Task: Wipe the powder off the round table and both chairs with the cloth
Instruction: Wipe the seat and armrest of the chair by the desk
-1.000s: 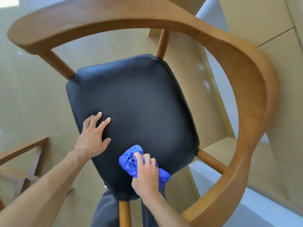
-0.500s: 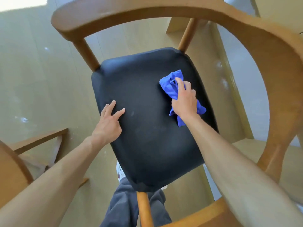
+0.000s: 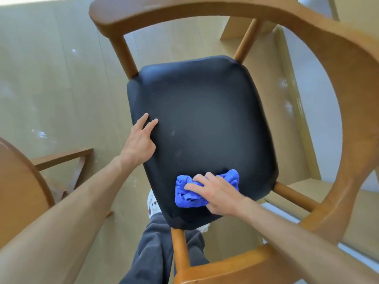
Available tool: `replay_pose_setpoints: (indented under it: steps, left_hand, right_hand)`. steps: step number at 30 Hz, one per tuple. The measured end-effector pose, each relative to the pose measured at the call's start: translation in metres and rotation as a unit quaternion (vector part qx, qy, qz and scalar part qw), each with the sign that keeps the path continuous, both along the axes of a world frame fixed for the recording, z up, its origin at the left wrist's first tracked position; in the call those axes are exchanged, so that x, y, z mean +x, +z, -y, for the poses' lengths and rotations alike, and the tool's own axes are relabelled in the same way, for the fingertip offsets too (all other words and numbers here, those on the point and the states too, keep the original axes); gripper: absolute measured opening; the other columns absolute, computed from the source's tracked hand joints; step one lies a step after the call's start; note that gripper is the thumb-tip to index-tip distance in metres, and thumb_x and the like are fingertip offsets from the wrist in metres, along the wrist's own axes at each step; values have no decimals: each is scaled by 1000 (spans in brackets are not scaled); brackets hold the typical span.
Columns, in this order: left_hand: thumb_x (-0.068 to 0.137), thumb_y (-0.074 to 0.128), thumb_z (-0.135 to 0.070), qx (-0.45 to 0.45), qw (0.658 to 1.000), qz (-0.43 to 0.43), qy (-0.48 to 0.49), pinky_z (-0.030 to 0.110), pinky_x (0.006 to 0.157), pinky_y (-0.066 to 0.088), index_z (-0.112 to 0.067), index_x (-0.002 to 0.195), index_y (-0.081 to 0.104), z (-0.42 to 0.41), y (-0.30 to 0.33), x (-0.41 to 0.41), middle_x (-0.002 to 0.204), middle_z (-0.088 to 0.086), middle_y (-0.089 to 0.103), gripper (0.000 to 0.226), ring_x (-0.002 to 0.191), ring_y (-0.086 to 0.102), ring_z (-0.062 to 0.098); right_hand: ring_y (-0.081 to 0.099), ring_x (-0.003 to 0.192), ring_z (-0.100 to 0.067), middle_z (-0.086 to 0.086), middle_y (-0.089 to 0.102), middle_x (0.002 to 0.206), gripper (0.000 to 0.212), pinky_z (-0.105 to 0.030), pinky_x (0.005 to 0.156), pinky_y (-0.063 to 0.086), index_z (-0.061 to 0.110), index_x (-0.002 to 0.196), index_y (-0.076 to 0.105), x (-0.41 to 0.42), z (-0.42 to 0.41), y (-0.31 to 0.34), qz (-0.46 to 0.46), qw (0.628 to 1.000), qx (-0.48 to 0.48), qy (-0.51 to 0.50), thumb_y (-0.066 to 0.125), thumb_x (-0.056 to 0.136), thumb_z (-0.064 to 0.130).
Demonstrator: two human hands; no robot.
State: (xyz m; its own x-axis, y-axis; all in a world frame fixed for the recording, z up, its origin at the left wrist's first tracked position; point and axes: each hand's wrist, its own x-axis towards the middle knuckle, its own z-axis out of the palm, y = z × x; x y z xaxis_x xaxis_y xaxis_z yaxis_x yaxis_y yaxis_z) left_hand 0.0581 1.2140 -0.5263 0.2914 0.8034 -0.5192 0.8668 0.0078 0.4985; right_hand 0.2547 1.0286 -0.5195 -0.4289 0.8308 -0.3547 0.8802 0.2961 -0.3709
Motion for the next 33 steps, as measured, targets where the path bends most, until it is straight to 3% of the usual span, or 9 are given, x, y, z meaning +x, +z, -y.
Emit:
replay_pose_setpoints:
  steps: [5,8,11,17,22,26,28,30,33]
  left_hand:
    - [89,26,7,-36,993,33,104,28,116,18,-15,145,37,-3,-2,0,155,-2,25,61,142,21,17]
    - [88,25,8,-49,992,45,112,27,117,16,-16,145,37,-6,-5,-5,155,-5,25,63,142,22,15]
    - [89,25,8,-61,992,52,97,23,117,12,-16,148,32,0,-10,-8,157,-9,18,64,144,16,12]
    - [83,28,13,-61,994,53,79,13,111,5,-15,150,25,6,-13,-9,159,-10,10,73,145,9,8]
    - [82,28,14,-69,994,55,72,19,115,9,-18,150,26,5,-13,-11,159,-12,10,75,145,9,8]
    - [83,28,12,-87,992,46,73,18,114,8,-20,150,24,4,-8,-10,159,-15,8,74,145,7,6]
    - [84,27,11,-94,992,43,76,17,113,6,-19,151,24,4,-5,-9,159,-15,6,74,145,6,6]
    - [84,27,11,-99,990,42,87,15,111,5,-19,150,25,4,-3,-8,159,-14,7,73,145,6,6]
    - [84,25,12,-99,987,60,113,13,110,6,-17,148,31,2,-4,-8,158,-14,13,70,145,12,7]
  right_hand:
    - [52,77,-35,-9,58,112,74,-44,57,49,17,124,56,8,-125,2,20,982,86,-167,61,55,-9]
    - [46,102,-33,-2,42,136,73,-42,72,42,23,141,38,-7,-199,-4,68,956,71,-278,53,75,-5]
    - [45,105,-32,3,38,140,73,-40,72,38,25,142,33,-18,-218,-17,73,950,33,-301,52,78,-3]
    - [52,72,-30,-3,61,111,75,-32,53,32,22,120,45,-23,-126,-32,80,975,173,-112,63,51,-4]
    - [53,78,-32,-4,59,109,61,-37,58,43,20,116,54,-20,-9,-22,4,993,109,40,55,60,-4]
    - [58,79,-26,3,59,103,54,-32,61,47,26,105,55,3,45,-7,7,978,34,203,18,81,-5]
    - [55,78,-23,6,55,103,46,-32,61,46,29,107,51,13,33,-1,4,962,18,273,45,72,-2]
    - [52,78,-24,4,55,106,59,-35,61,46,29,114,50,12,3,0,-27,964,15,263,56,62,1]
    - [53,81,-33,-5,59,114,62,-40,63,45,22,120,50,-3,-63,-2,-42,990,93,98,48,63,-2]
